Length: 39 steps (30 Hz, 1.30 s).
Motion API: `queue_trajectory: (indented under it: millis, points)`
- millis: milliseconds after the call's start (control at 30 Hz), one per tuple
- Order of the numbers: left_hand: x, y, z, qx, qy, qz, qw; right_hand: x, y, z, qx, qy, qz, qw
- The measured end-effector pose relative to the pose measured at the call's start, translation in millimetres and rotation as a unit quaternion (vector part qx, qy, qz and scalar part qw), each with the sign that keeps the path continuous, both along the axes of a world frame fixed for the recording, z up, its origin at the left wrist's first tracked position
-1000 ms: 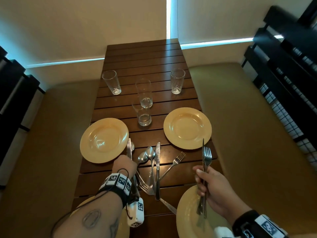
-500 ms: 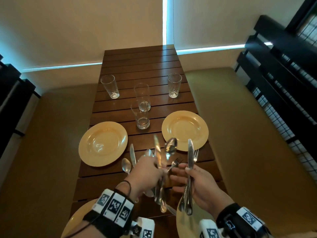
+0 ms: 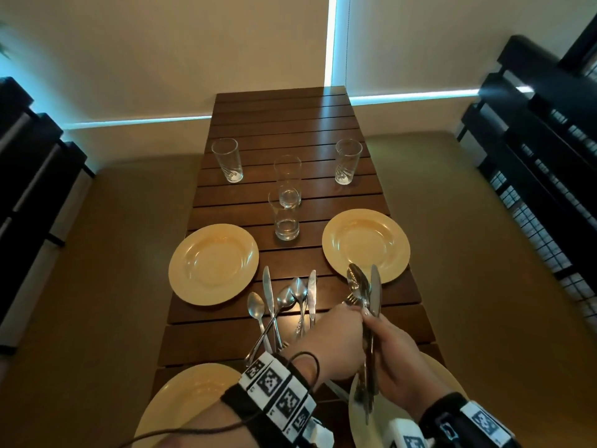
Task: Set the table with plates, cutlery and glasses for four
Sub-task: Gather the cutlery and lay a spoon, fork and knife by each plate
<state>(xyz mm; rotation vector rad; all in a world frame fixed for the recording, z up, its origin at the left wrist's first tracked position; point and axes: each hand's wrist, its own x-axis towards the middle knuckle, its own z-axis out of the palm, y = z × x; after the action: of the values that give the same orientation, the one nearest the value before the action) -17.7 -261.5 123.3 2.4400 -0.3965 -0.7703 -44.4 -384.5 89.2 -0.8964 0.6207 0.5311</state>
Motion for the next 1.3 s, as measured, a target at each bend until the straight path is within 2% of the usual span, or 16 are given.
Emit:
queue_trajectory:
  millis: [67,167,267,400,600,800,900,1000,1133,1300]
  points:
    - [1.4,10.1,-2.9,-0.020,-0.038,0.034,0.999,-2.9,-3.4,-3.1,-0.050,-0.008,0.019,0.999]
    - [15.3,39.7,-17.9,-0.026,-0.042,0.139,0.989,-7.0,-10.2,-7.2,-0.098,-0.004,0.033,0.995]
    - [35.9,75.3,-48.2,0.082,-0.024,0.209,0.974,-12.4,-20.3,-8.7,-0.097,0.006,0.032,0.995]
    - [49.6,102.9,-87.3,0.201,0.013,0.202,0.959,-19.0,-30.4,-6.8,-0.096,-0.007,0.021,0.995]
    - [55.4,101.6,-105.5,0.239,0.021,0.181,0.954,-20.1,-44.2,-5.8,-0.113,0.012,0.015,0.993]
    - [59.8,104.5,-105.7,0.210,0.030,0.249,0.945,-18.7,-49.2,-5.4,-0.121,-0.004,0.022,0.992]
    - [61.8,105.2,-102.1,0.180,0.014,0.302,0.936,-16.3,-52.1,-5.9,-0.115,-0.005,0.024,0.993]
    - [63.8,95.6,-101.5,0.124,0.031,0.362,0.923,-13.7,-54.1,-7.3,-0.111,0.000,0.026,0.993]
    - [64.1,69.4,-111.0,0.074,0.071,0.366,0.925,-10.0,-58.9,-9.8,-0.113,0.004,0.030,0.993]
    - [63.6,48.9,-115.0,0.072,0.098,0.386,0.915,-7.2,-70.1,-9.0,-0.115,0.005,0.030,0.993]
